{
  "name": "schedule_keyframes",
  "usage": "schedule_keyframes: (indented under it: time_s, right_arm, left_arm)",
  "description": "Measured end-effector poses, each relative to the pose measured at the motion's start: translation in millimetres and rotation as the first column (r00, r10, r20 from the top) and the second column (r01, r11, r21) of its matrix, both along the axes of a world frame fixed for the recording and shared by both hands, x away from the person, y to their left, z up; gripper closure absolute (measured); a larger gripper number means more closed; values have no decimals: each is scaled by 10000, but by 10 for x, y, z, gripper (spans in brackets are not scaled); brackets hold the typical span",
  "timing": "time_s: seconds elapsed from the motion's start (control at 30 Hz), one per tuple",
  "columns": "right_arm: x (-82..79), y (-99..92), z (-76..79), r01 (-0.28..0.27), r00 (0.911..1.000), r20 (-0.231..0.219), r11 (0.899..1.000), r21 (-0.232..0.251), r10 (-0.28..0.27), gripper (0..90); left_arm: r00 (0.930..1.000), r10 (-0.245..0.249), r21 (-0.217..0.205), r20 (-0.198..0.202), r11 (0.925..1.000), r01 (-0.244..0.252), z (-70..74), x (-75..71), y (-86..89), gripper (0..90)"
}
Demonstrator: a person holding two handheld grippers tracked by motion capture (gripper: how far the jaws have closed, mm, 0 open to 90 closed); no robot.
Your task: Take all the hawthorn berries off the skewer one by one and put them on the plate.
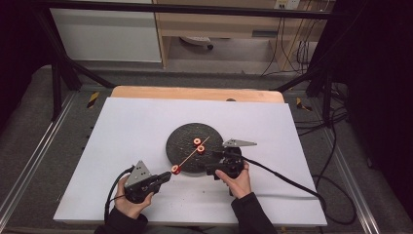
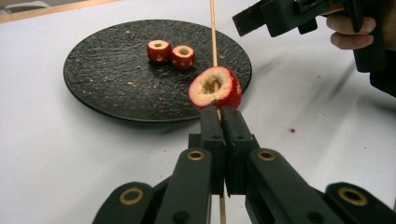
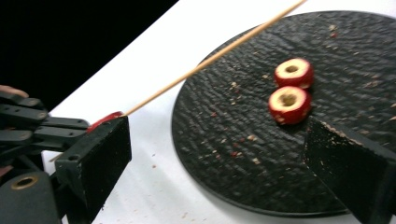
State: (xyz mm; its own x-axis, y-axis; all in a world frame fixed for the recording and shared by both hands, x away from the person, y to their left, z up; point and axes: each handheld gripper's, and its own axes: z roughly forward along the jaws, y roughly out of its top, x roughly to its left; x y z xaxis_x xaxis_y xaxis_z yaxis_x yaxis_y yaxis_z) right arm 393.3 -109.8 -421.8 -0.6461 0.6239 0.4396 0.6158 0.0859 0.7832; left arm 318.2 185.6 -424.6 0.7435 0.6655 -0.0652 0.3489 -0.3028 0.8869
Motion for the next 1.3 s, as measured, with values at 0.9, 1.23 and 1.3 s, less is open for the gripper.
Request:
schedule_keyframes:
  time_s: [0.9, 1.23, 1.3]
  right_arm:
    - [-180, -30, 28, -102, 9993, -338, 9955, 938, 134, 329]
    - [-176, -50, 16, -238, 9940, -1019, 9882, 1514, 395, 499]
    - [-177, -50, 18, -297, 9925, -1128, 9869, 1588, 480, 562]
  left_arm:
    - [9974, -594, 204, 419, 9981, 586, 51, -9, -582, 883]
    - [9963, -579, 148, 641, 9983, 570, 83, -5, -668, 883]
    - [9964, -571, 154, 629, 9983, 562, 78, -3, -671, 883]
